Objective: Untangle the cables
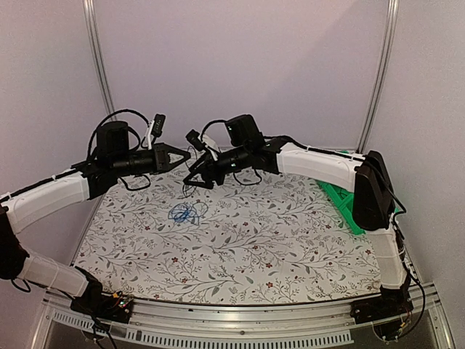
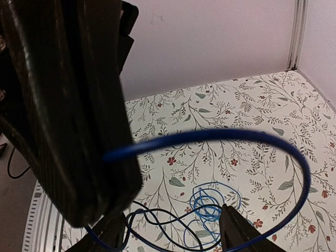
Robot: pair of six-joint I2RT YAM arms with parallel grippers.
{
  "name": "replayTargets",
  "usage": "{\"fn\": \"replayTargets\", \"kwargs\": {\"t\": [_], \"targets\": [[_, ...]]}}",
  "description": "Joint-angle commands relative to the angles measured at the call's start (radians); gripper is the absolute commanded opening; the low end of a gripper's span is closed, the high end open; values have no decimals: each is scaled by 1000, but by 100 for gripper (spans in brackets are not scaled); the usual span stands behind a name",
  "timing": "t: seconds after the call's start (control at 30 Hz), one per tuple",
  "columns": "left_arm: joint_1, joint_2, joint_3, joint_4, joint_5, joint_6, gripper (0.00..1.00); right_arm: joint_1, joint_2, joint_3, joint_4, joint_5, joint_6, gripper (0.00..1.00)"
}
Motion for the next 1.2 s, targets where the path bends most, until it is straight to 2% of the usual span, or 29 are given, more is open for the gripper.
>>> {"fn": "replayTargets", "kwargs": {"t": [0.0, 0.13, 0.33, 0.47, 0.63, 0.8, 0.87, 0.93, 1.1, 1.17], "targets": [[-28, 10, 28, -3, 33, 37, 0, -29, -1, 39, 26, -137, 118, 65], [-32, 7, 24, -13, 25, 47, 0, -69, -36, -27, 67, -183, 186, 65], [-33, 12, 24, -18, 20, 61, 0, -120, -95, -123, 119, -268, 206, 69], [-36, 33, 32, -18, 31, 61, 0, -123, -98, -113, 136, -303, 214, 70], [-56, 51, 50, -19, 54, 63, 0, -125, -52, -46, 132, -231, 271, 69], [-73, 62, 61, -29, 56, 66, 0, -125, -3, -6, 154, -285, 317, 68], [-80, 71, 65, -28, 60, 65, 0, -125, 6, -2, 168, -299, 332, 63], [-92, 82, 72, -25, 59, 65, 0, -125, 17, 1, 179, -306, 343, 50], [-123, 116, 78, -1, 58, 55, 0, -125, 34, 7, 188, -292, 342, 0], [-137, 132, 51, 76, 74, 51, 0, -126, 26, 9, 167, -229, 328, 0]]}}
